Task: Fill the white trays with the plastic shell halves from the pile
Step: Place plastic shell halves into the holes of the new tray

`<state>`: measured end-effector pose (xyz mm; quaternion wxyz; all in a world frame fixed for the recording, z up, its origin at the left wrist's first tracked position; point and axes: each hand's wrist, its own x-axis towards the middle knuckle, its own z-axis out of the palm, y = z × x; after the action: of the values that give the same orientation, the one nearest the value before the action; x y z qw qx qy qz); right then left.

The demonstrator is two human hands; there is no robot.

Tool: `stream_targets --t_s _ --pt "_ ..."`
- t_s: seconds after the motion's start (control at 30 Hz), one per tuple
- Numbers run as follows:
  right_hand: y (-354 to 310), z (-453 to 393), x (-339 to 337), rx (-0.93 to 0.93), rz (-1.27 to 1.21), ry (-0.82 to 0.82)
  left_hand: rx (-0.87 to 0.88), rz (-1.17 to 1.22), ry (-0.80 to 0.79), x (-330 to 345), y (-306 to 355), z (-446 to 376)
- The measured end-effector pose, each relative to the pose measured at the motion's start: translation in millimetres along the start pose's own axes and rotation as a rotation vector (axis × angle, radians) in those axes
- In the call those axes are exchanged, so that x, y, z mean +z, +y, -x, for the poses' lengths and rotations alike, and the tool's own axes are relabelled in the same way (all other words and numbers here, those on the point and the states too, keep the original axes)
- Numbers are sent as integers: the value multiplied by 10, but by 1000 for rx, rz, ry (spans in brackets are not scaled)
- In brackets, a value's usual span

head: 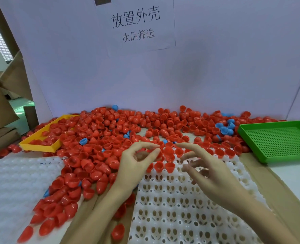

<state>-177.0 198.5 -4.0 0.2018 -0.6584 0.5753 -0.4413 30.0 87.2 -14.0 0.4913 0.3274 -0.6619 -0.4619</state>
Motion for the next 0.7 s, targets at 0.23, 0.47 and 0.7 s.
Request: stream_targets --t_s 0.23,0.47,0.7 --pt "-40 22 53 -2 -40 105 -18 -18 -263 109 111 140" --pt "-82 17 -2 -2 -60 154 119 -106 -188 134 153 176" --pt "-114 28 4 -103 86 157 128 -115 -179 154 143 190"
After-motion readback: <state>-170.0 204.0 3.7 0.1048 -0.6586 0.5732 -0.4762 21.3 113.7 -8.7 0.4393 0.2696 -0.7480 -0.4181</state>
